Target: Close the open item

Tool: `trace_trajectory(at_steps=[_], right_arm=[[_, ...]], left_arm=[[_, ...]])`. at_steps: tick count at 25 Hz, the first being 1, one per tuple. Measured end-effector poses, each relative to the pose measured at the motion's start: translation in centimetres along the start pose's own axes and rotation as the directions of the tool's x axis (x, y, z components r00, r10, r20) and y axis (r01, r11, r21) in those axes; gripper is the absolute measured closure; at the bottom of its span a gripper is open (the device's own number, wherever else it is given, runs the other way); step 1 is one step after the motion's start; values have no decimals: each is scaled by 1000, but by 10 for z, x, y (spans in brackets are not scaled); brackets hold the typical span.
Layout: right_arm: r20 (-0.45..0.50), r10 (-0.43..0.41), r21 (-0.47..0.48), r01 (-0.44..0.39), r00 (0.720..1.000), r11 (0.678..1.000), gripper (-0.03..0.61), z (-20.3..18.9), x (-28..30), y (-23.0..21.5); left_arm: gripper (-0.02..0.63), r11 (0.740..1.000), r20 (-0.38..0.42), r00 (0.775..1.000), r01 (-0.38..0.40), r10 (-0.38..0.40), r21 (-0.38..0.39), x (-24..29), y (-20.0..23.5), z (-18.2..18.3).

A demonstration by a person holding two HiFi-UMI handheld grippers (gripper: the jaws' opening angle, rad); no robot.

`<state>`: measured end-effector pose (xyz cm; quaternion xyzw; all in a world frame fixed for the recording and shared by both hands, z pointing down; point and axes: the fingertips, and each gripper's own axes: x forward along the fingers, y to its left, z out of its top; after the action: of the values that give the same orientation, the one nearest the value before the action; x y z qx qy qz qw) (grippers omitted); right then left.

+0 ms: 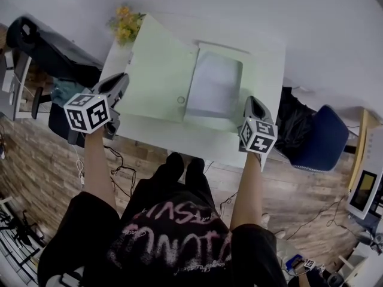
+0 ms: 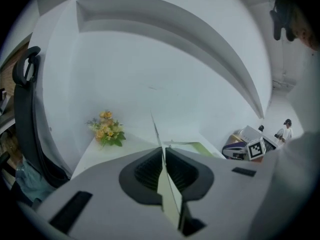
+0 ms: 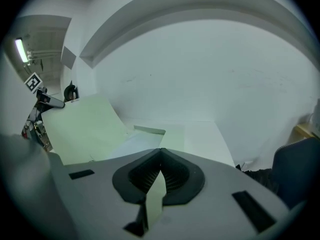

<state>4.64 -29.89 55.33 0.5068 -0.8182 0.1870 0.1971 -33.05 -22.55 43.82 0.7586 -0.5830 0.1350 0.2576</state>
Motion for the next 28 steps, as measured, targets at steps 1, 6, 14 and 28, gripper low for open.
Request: trace_trajectory(at_steps=[1, 6, 14, 28], right_arm=[[0, 0, 3, 0, 1000, 1000, 568, -1, -1, -1], [3, 0, 15, 0, 1000, 1000, 568, -5, -4, -7], [-3, -15, 35, 15, 1000, 999, 568, -16, -10, -22], [-10, 1, 59, 0, 1000, 998, 569, -33, -13, -26]], left_arm=[[591, 1000, 3, 1000, 13, -13, 10, 1, -8, 4], [586, 994, 13, 996, 91, -92, 58, 10, -48, 19], [580, 976, -14, 988, 157, -156, 152, 30, -103, 31], [548, 937, -85, 983, 180, -162, 299, 57, -195, 24]])
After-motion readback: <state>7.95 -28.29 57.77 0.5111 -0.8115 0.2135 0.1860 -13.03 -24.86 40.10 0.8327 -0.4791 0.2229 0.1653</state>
